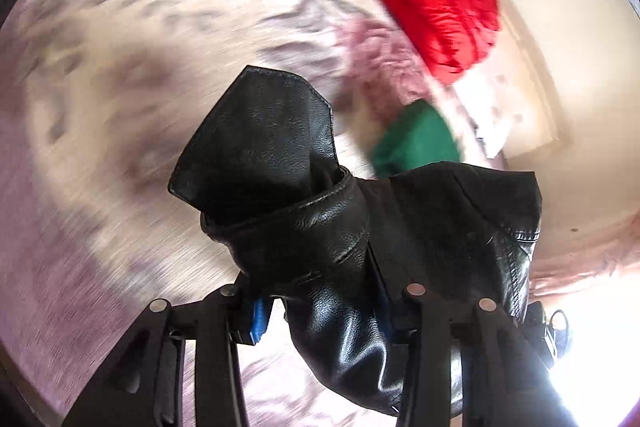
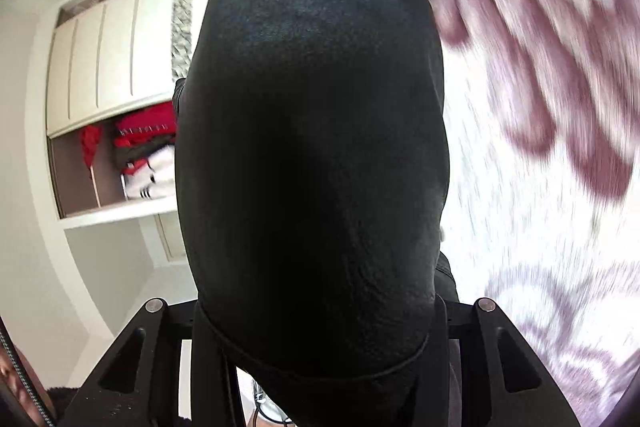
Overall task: Fold large clothes
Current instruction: 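Carry the folded jacket with both tools onto the green garment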
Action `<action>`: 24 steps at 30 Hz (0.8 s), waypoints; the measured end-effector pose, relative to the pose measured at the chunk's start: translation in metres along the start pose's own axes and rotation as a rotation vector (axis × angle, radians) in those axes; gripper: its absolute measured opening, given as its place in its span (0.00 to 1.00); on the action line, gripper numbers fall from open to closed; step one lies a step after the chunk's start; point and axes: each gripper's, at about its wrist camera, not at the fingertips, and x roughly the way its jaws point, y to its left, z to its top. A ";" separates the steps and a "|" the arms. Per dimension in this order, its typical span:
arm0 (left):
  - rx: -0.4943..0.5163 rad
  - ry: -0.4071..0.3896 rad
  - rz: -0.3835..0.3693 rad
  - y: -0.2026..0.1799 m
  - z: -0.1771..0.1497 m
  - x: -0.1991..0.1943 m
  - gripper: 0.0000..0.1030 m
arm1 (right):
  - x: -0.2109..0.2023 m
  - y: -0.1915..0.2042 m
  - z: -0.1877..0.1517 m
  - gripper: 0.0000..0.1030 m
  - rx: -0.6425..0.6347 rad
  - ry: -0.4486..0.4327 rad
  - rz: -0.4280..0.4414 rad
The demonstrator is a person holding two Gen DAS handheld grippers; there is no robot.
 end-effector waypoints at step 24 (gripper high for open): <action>0.396 0.126 -0.050 -0.152 0.120 0.300 0.42 | -0.086 -0.079 0.386 0.55 0.045 -0.037 -0.102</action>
